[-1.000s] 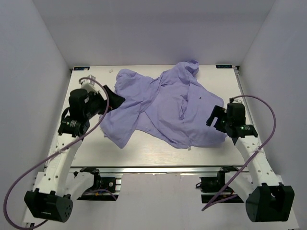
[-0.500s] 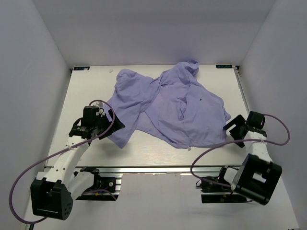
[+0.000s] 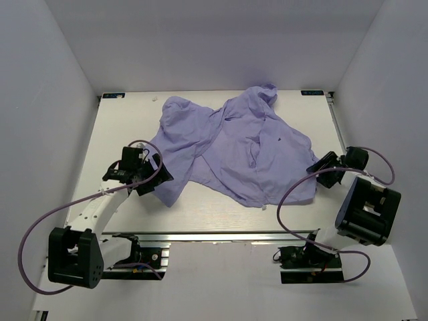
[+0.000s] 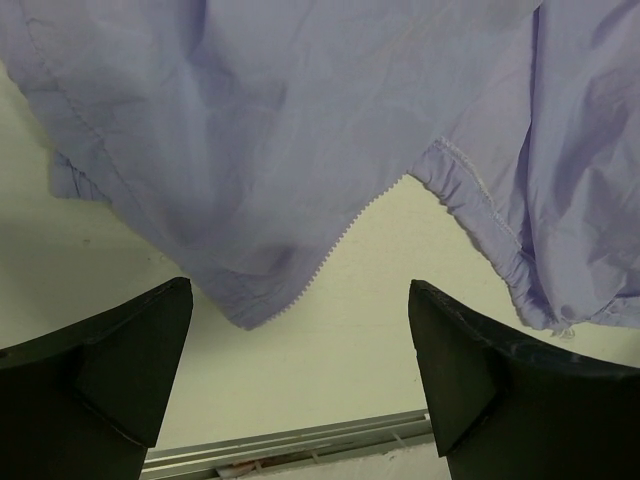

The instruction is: Zip up the jacket

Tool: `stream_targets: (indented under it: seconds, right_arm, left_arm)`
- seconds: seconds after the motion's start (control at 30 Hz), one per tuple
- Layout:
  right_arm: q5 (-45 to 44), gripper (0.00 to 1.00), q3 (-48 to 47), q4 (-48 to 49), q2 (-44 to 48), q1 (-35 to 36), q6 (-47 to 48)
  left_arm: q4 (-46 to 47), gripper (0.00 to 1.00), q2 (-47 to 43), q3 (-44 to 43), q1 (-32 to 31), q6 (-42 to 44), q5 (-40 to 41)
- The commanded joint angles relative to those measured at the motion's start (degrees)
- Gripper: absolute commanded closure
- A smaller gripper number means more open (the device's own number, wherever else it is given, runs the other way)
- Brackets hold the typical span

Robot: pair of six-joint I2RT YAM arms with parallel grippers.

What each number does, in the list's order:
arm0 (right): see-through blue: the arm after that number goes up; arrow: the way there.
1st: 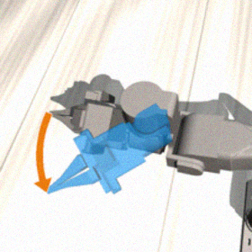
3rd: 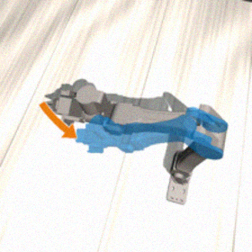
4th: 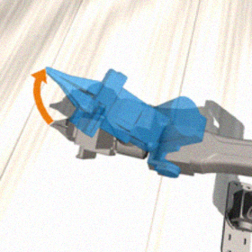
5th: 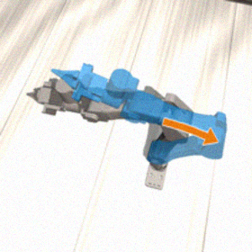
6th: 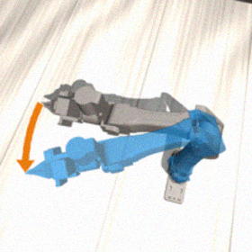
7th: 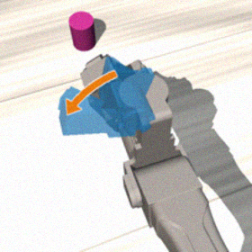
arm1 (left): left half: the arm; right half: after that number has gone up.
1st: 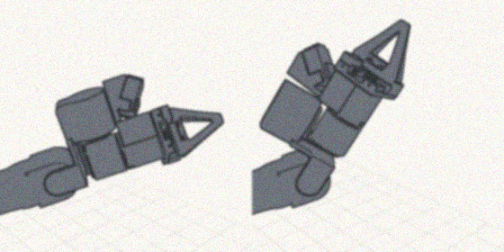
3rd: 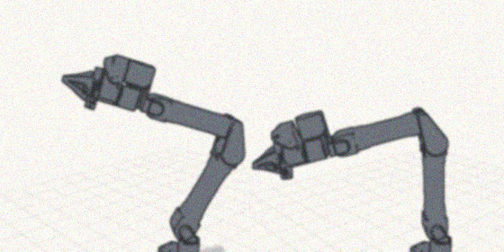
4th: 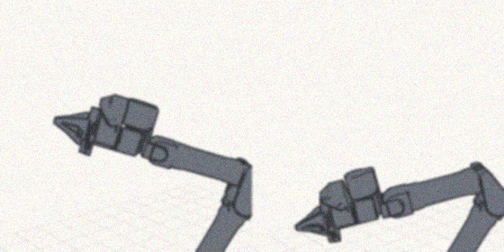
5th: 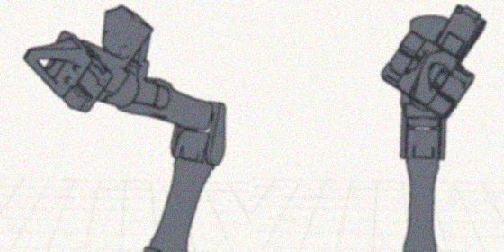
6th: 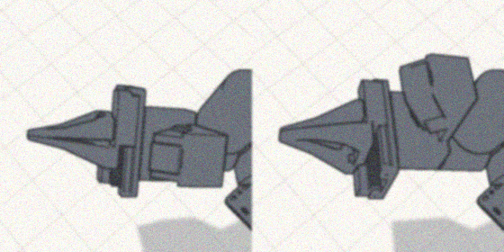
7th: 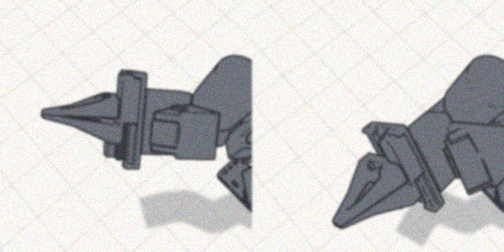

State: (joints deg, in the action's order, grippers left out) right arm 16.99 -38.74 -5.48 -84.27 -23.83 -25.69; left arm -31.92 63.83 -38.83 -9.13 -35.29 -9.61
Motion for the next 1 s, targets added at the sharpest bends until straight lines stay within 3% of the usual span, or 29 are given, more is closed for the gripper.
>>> stream_targets:
  seconds: [0.0,0.03,0.07,0.17,0.2,0.3,0.4,0.5,0.6,0.63,0.77,0.83,0.9,0.97]
  right_arm:
    - [7.2,0.42,2.7,3.5,0.9,0.3,1.8]
    - [7.2,0.47,3.7,3.5,1.5,0.3,1.9]
    - [7.3,0.62,5.8,3.7,3.1,0.3,1.8]
    - [5.3,0.87,7.3,2.0,6.7,0.4,2.0]
    - [2.5,0.92,7.4,-0.4,10.0,0.4,2.0]
    - [-1.3,0.99,5.5,-5.3,16.8,0.4,2.4]
    - [-4.8,1.00,-0.4,-12.2,22.2,1.5,3.7]
    - [-11.7,1.00,-8.9,-19.0,24.6,8.2,4.6]
    - [-23.9,1.00,-15.3,-24.5,23.6,23.0,3.4]
    - [-26.1,1.00,-18.4,-27.4,22.8,32.1,2.4]
    - [-38.7,1.00,-21.1,-32.2,15.8,52.4,-6.5]
    - [-41.7,1.00,-22.4,-33.9,11.7,64.3,-12.6]
    - [-42.0,1.00,-24.1,-33.9,3.7,71.3,-15.3]
    - [-39.8,0.89,-28.1,-33.3,-4.3,80.1,-15.4]
  left_arm:
    - [3.1,0.02,0.3,0.0,0.1,-1.0,-0.1]
    - [3.4,0.02,0.5,0.2,0.1,-1.2,0.0]
    - [3.4,0.02,0.5,0.2,0.1,-1.4,-0.1]
    - [3.7,0.02,-0.3,0.2,0.0,-1.4,-0.3]
    - [3.9,0.02,-0.6,0.2,0.1,-1.2,-0.2]
    - [3.2,0.02,-2.0,0.1,0.1,-1.3,-0.2]
    - [2.2,0.02,-3.9,0.1,0.0,-1.4,-1.1]
    - [0.7,0.02,-6.4,-0.3,0.0,-1.5,-1.3]
    - [-2.3,0.02,-9.8,-1.6,0.0,-2.0,-0.5]
    - [-4.3,0.02,-10.7,-2.6,0.1,-2.2,-0.1]
    - [-10.7,0.02,-14.4,-5.7,0.1,-2.4,3.4]
    - [-13.7,0.02,-16.2,-6.8,0.1,-2.3,4.4]
    - [-15.6,0.02,-17.2,-7.7,0.1,-2.2,4.6]
    - [-16.6,0.02,-18.7,-7.8,0.0,-2.2,4.4]
